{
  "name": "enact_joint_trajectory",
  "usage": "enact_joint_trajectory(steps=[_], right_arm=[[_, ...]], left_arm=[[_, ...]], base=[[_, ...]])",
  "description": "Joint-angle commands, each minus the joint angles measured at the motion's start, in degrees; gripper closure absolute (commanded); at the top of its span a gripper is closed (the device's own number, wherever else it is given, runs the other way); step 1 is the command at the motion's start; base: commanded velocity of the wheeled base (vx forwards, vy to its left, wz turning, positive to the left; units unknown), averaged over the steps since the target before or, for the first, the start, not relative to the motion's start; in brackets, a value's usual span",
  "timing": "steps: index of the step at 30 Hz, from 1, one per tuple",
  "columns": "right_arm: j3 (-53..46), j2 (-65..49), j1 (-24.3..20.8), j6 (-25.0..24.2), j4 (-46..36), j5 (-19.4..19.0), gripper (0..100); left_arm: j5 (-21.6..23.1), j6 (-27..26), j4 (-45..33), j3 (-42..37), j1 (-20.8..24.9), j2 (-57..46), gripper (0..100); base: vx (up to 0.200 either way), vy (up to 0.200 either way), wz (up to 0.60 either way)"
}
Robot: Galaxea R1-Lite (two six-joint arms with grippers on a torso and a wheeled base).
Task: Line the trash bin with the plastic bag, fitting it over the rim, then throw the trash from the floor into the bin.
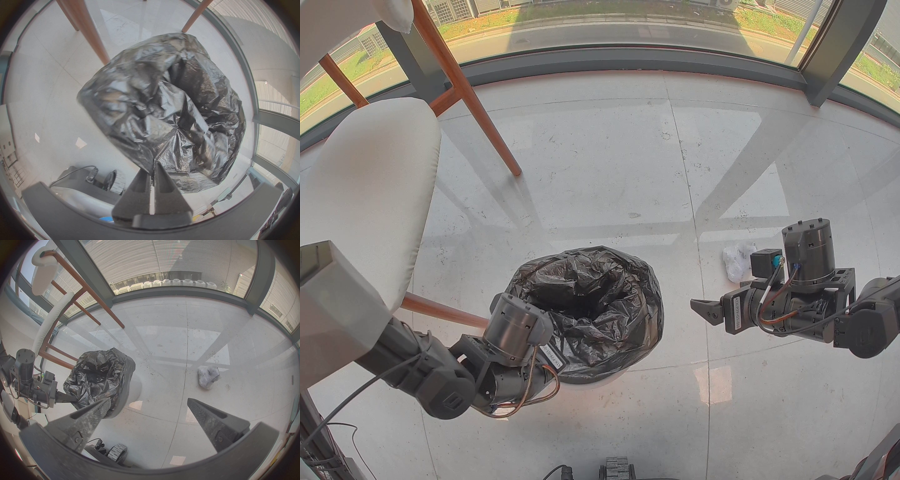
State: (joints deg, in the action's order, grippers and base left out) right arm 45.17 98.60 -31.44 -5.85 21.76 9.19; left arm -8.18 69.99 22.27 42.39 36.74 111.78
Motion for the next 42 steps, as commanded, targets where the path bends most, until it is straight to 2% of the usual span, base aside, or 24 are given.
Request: enact_joint_trajectory(steps=[1,5,15,20,21,29,36,42], right_arm=[[-0.2,0.0,0.0,0.0,0.0,-0.1,0],[-0.3,0.2,0.0,0.0,0.0,-0.1,0],[-0.4,0.1,-0.1,0.0,0.0,-0.1,0],[-0.5,0.0,-0.1,0.0,0.0,-0.1,0],[-0.6,0.0,-0.1,0.0,-0.1,-0.1,0],[-6.2,0.4,-3.4,-0.2,-0.1,-0.5,0],[-3.0,4.5,-4.4,-0.6,-0.1,-0.7,0],[4.3,10.0,-6.0,-8.1,-0.8,0.0,0]], left_arm=[[-0.2,0.0,-1.5,-4.9,1.0,-3.7,100],[-0.1,0.2,-1.3,-7.4,1.7,-3.9,100],[-1.7,1.0,-1.3,-7.1,5.0,-3.1,100],[-1.8,3.6,-1.3,-7.2,6.9,-3.1,100],[-1.8,3.7,-1.3,-7.3,7.2,-3.1,0],[-2.1,4.6,-1.4,-7.1,8.5,-3.1,0],[-2.4,4.8,-1.4,-7.3,8.0,-3.4,0],[-5.5,5.2,-1.4,-7.4,7.7,-5.6,0]], base=[[0.000,0.000,0.00],[0.000,0.000,0.00],[0.000,0.000,0.00],[0.000,0.000,0.00],[0.000,0.000,0.00],[0.000,0.000,0.00],[0.000,0.000,0.00],[0.000,0.000,0.00]])
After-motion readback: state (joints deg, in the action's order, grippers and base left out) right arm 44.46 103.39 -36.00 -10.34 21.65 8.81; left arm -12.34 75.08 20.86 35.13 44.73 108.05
